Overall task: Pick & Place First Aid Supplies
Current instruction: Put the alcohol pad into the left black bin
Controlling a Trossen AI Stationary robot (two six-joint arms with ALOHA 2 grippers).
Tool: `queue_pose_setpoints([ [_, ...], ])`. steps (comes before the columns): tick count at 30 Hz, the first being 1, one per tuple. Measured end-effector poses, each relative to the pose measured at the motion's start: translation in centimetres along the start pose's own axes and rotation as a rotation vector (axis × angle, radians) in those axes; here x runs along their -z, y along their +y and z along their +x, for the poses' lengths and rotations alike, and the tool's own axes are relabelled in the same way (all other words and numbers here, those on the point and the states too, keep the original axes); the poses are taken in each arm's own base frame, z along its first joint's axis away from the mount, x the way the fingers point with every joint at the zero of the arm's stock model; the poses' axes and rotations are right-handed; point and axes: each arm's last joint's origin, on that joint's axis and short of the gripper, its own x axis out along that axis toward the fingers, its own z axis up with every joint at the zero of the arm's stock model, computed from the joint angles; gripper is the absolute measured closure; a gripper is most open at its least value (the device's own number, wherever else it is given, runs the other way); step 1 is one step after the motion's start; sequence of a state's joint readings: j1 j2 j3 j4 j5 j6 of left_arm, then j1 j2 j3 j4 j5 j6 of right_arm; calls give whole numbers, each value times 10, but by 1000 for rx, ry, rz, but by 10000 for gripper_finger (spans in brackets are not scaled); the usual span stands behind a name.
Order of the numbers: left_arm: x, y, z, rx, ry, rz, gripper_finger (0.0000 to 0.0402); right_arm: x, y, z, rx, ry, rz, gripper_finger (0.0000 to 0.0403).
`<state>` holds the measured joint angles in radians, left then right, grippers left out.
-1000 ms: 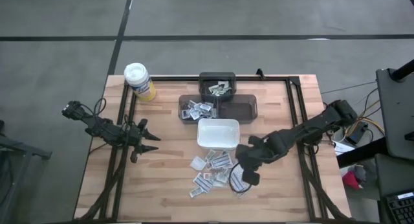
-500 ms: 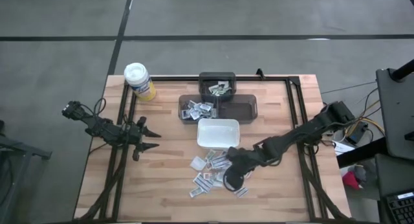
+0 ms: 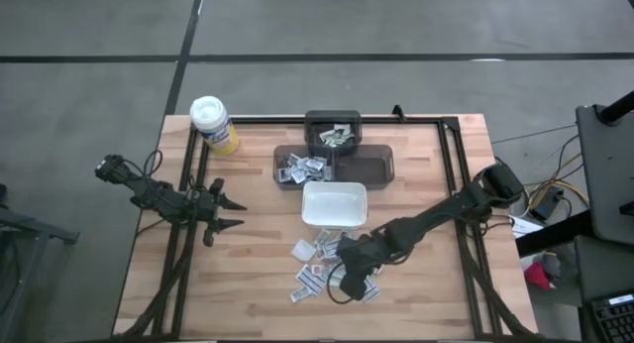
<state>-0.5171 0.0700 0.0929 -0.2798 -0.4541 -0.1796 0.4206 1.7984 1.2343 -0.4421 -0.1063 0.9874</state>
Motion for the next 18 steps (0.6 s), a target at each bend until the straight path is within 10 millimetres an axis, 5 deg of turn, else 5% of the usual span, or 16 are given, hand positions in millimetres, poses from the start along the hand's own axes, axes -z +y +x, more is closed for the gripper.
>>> queue_pose_setpoints([
  [8,0,0,0,4,2,-9,225,4,-6,5,25,16,-20,389],
  [18,0,0,0,11,3,-20,225,4,-11,9,69,-14,-31,305],
])
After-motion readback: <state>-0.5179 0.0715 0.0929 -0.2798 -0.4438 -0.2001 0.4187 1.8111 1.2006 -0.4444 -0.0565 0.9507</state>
